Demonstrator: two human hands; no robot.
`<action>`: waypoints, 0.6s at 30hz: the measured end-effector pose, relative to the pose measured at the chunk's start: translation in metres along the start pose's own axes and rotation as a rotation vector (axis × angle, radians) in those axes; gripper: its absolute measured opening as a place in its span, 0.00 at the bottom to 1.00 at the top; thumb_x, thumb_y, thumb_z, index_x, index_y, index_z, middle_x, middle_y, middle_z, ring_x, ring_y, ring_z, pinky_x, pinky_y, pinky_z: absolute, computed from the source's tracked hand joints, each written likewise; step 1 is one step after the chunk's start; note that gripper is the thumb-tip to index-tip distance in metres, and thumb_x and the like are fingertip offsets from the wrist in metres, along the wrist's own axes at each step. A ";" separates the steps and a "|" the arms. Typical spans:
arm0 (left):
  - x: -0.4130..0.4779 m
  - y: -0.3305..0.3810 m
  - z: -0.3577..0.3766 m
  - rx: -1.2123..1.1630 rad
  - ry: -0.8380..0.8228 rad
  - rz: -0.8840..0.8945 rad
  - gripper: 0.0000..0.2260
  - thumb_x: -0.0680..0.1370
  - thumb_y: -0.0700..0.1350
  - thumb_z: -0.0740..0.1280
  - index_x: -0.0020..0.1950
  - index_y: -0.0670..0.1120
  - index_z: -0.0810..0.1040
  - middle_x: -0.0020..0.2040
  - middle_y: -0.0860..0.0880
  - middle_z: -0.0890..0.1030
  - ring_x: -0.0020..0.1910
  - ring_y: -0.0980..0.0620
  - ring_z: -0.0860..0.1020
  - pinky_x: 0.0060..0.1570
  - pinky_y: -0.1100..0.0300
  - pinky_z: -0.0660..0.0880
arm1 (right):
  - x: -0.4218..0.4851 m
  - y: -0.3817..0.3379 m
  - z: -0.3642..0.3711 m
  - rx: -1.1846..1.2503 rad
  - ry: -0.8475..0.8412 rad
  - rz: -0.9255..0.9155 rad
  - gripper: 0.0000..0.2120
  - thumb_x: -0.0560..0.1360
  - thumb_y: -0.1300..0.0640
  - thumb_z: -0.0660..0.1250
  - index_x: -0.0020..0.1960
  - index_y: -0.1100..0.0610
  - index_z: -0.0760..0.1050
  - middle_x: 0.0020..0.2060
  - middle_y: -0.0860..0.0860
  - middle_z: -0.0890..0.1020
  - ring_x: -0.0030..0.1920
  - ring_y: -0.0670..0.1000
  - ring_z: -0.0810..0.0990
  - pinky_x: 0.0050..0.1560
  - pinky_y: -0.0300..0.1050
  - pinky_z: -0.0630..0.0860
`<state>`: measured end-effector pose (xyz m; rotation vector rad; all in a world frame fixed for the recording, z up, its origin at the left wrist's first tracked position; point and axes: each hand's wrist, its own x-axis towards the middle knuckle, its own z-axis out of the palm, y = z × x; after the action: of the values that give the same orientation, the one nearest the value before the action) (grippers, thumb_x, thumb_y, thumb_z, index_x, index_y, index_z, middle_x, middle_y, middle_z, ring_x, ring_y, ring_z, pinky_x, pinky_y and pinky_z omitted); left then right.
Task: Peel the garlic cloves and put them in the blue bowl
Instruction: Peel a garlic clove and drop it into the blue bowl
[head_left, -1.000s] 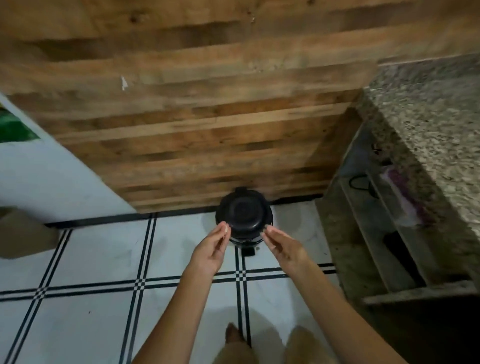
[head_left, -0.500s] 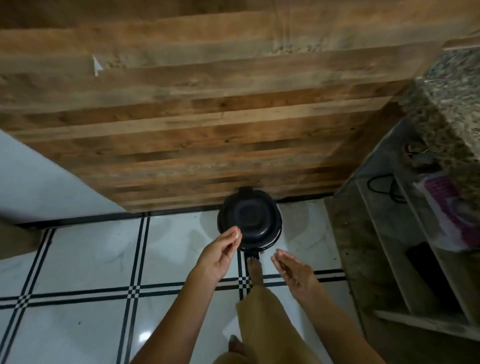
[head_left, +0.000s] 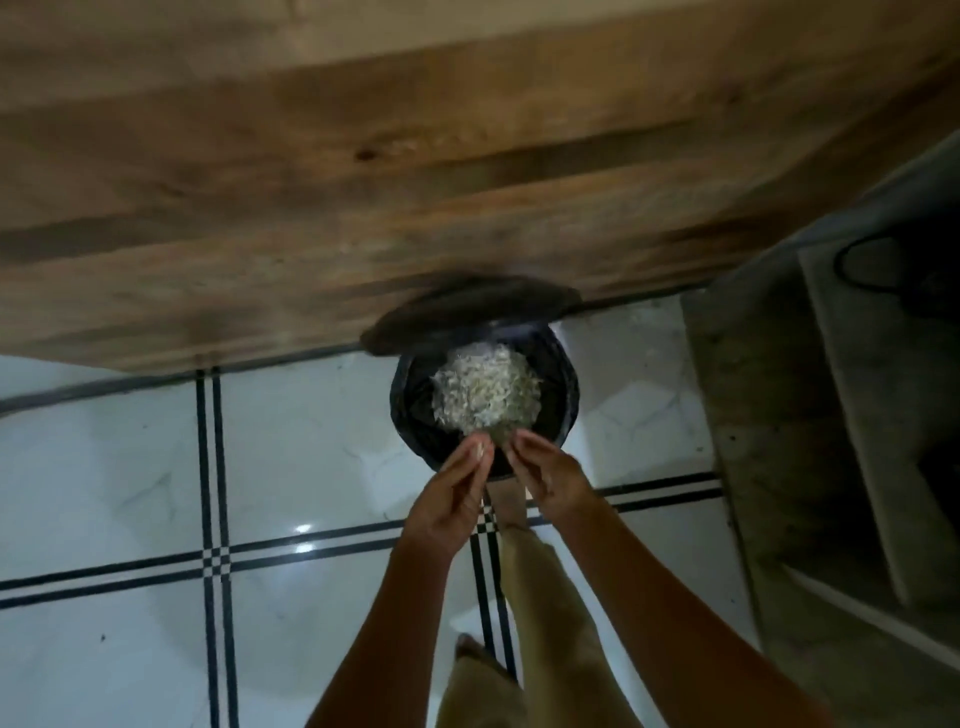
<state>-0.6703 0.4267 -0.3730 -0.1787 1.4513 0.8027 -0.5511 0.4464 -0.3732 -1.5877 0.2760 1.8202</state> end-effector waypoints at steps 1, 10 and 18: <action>0.014 0.001 0.005 0.038 0.017 0.021 0.12 0.79 0.34 0.59 0.61 0.39 0.75 0.48 0.44 0.83 0.49 0.50 0.82 0.45 0.69 0.78 | 0.013 -0.003 0.006 -0.016 -0.017 0.002 0.12 0.79 0.68 0.56 0.61 0.65 0.71 0.50 0.58 0.80 0.49 0.51 0.82 0.48 0.38 0.77; 0.075 0.022 0.035 0.387 0.491 0.145 0.14 0.77 0.45 0.68 0.60 0.40 0.76 0.58 0.44 0.79 0.59 0.46 0.76 0.56 0.60 0.71 | 0.065 -0.023 0.029 -0.276 0.119 -0.135 0.05 0.72 0.69 0.66 0.46 0.65 0.79 0.51 0.65 0.79 0.47 0.59 0.79 0.45 0.48 0.77; 0.064 0.020 0.029 0.463 0.177 0.214 0.17 0.77 0.29 0.59 0.50 0.45 0.84 0.62 0.39 0.77 0.61 0.39 0.75 0.62 0.49 0.73 | 0.045 -0.020 0.014 -0.466 0.052 -0.159 0.11 0.78 0.66 0.59 0.58 0.64 0.75 0.54 0.56 0.78 0.61 0.57 0.74 0.40 0.35 0.71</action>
<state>-0.6644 0.4822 -0.4205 0.2675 1.8057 0.6103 -0.5503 0.4852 -0.4069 -1.9077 -0.2668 1.8040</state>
